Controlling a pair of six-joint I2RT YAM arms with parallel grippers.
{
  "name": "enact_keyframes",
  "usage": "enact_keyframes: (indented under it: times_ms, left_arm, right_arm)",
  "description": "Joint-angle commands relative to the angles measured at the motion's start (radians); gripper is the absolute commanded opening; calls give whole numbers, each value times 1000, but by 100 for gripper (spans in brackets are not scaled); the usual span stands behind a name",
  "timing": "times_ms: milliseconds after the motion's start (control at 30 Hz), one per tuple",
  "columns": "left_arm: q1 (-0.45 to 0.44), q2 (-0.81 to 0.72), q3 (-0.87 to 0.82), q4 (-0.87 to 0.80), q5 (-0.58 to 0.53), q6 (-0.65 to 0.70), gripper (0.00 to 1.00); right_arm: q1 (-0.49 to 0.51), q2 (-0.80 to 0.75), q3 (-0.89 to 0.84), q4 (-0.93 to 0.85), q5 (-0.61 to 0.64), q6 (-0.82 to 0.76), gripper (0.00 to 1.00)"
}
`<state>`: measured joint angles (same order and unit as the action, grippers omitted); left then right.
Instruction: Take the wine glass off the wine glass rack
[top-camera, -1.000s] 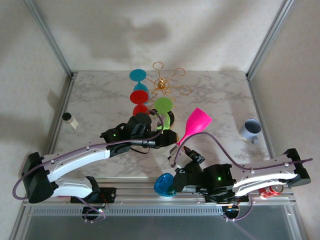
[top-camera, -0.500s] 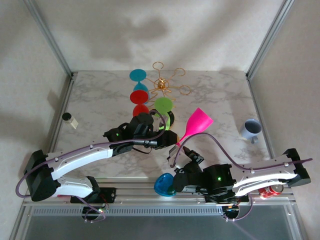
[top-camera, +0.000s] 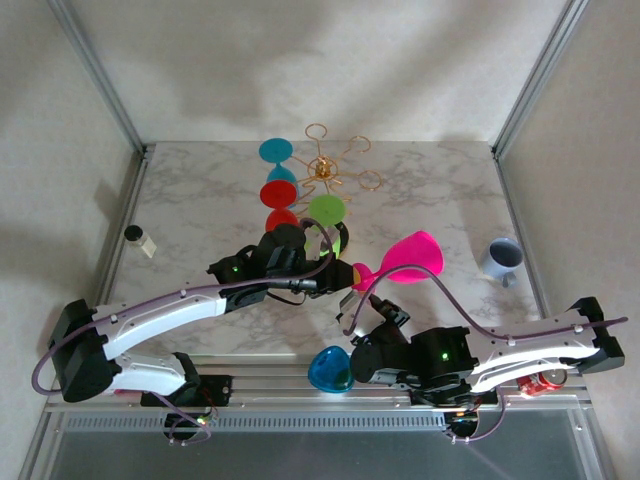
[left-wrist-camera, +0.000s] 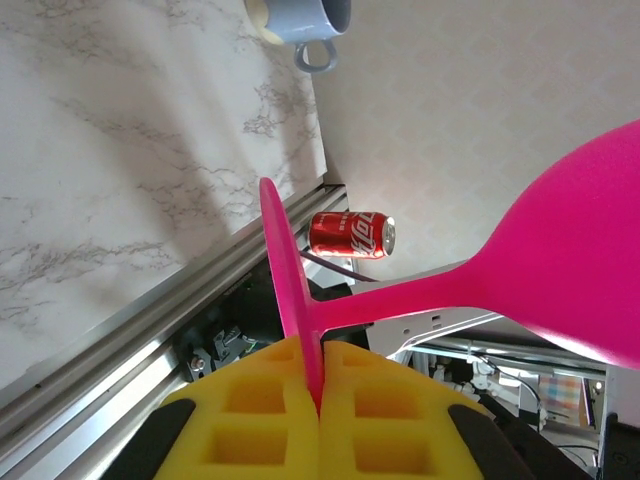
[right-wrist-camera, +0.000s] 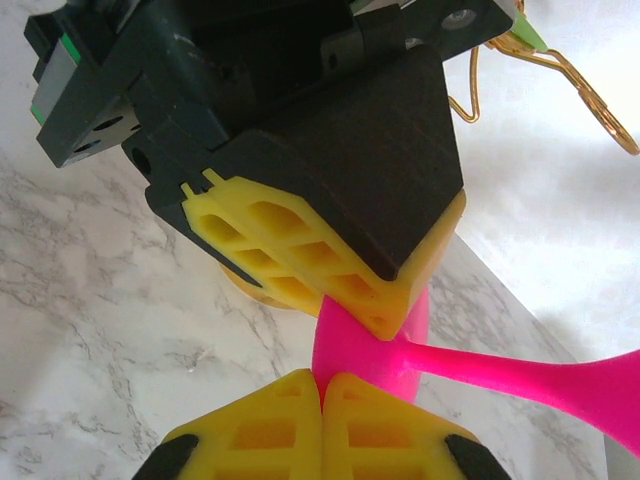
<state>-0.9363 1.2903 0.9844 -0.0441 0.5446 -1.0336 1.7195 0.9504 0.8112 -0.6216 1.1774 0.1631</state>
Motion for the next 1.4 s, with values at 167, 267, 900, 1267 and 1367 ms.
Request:
enact_keyframes:
  times_ms: [167,267,900,1267,1367]
  left_arm:
    - [2,-12,-110,169,-16,-27,0]
    - [1,-25,-142,228,-36,-32,0]
    - [-1,-69,-372,566,-55,-67,0]
    - [-1,-102,-467,687,-76,-56,0]
    - [-1,-95,-494,722,-78,-65,0]
  right_arm:
    - [15,-19,79,0,-45,62,23]
    - [16,-14,102,-7,-81,85,26]
    - [13,-32,438,-213,-280,334,32]
    - [-72,-30,598,-365,-307,462,57]
    - [-110,-28,611,-418,-323,496,61]
